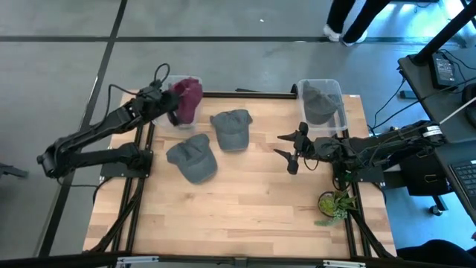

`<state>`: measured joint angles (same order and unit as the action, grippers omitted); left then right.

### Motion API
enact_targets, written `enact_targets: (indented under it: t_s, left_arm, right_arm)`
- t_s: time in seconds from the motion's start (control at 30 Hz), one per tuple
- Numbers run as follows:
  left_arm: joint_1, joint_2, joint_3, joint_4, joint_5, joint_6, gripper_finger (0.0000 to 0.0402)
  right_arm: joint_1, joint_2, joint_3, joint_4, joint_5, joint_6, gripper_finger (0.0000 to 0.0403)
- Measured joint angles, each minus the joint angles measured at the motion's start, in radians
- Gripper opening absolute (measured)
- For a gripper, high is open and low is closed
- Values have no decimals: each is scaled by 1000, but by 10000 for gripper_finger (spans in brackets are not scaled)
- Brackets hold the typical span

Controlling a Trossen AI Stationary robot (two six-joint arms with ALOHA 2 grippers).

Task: Pick & Place hat
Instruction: Put the red cap into the left transparent bin, then put the top gray cap into the right transparent bin

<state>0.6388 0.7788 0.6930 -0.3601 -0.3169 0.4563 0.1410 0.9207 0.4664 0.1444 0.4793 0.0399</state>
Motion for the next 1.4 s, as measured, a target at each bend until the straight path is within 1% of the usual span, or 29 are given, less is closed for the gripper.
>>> enact_targets:
  t_s: [0.17,0.2,0.27,0.33,0.47,0.57,0.7,0.93,1.03,1.2,1.3,1.4]
  left_arm:
    - [0,40,0,0,-221,-93,23]
    - [0,47,0,-2,-253,-119,26]
    - [0,59,0,-10,-285,-162,28]
    - [0,70,0,-18,-284,-188,28]
    - [0,96,0,-42,-235,-237,26]
    - [0,119,0,-72,-242,-321,31]
    - [0,150,0,-88,-255,-388,54]
    - [0,180,0,-83,-376,-451,129]
    - [0,172,0,-80,-373,-463,151]
    - [0,140,0,-58,-380,-470,167]
    - [0,121,0,-53,-380,-474,168]
    - [-1,102,0,-53,-376,-511,166]
  right_arm:
    - [0,0,0,0,0,0,244]
    - [0,0,0,0,0,0,244]
    - [0,0,0,0,0,-5,244]
    - [0,0,0,0,0,-22,244]
    - [0,0,0,-2,0,-24,244]
    - [0,0,0,-8,0,-22,244]
    - [0,0,0,-8,0,-20,244]
    - [0,0,0,-8,0,-9,244]
    - [0,0,0,-8,0,30,244]
    - [0,0,0,-9,0,35,244]
    - [0,0,0,-9,-1,42,244]
    - [0,0,0,-11,-1,43,244]
